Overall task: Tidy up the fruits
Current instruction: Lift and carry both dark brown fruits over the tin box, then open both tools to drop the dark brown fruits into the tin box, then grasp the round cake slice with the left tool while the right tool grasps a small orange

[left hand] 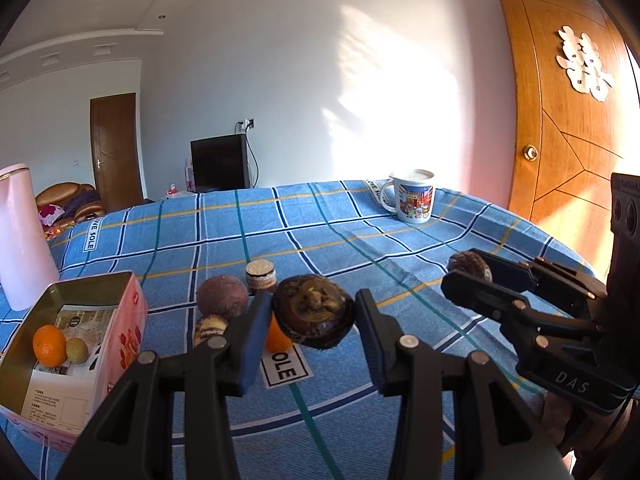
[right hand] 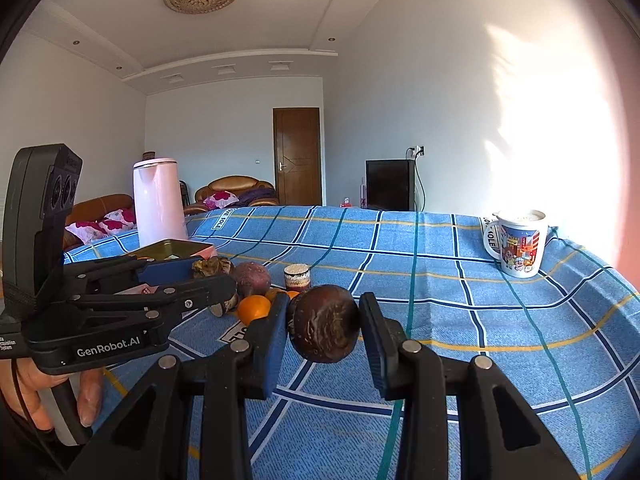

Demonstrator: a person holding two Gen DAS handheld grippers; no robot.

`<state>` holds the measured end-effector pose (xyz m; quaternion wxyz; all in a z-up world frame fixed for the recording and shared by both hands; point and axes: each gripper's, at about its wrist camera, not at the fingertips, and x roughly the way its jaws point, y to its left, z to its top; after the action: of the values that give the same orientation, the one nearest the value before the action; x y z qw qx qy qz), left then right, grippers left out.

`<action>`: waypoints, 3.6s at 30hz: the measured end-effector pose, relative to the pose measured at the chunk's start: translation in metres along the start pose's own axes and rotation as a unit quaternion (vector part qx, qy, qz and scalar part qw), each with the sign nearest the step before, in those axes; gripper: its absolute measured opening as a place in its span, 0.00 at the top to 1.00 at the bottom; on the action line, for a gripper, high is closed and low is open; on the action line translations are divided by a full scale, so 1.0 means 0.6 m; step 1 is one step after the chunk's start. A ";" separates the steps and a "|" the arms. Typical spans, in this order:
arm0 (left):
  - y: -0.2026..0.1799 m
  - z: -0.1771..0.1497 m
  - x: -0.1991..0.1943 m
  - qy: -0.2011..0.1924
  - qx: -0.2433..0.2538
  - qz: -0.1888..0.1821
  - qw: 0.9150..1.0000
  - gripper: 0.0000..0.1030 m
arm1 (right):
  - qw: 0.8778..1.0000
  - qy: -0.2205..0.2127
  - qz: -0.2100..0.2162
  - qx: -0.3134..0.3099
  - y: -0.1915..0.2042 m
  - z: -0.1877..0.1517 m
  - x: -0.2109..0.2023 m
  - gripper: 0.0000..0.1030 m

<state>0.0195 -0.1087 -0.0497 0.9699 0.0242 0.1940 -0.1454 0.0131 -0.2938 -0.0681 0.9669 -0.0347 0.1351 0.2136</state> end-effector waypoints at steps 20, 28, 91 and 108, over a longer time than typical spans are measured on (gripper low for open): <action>0.113 0.029 -0.058 -0.011 -0.031 0.078 0.996 0.57 | 0.999 0.005 0.051 0.007 0.027 0.107 0.006 0.64; 0.231 0.038 -0.088 -0.004 -0.070 0.126 0.989 0.57 | 0.993 0.022 0.116 -0.023 0.119 0.194 0.063 0.64; 0.142 0.016 0.093 0.145 -0.024 0.078 0.986 0.20 | 0.976 0.217 0.010 0.031 0.024 0.052 0.253 0.52; 0.141 0.004 0.135 0.200 -0.028 0.050 0.978 0.40 | 0.960 0.258 0.075 0.080 0.010 0.035 0.277 0.63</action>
<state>0.1161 -0.0503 -0.0794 0.9177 0.0353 0.3867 -0.0837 0.1606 -0.2186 -0.0941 0.8798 -0.0010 0.3992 0.2582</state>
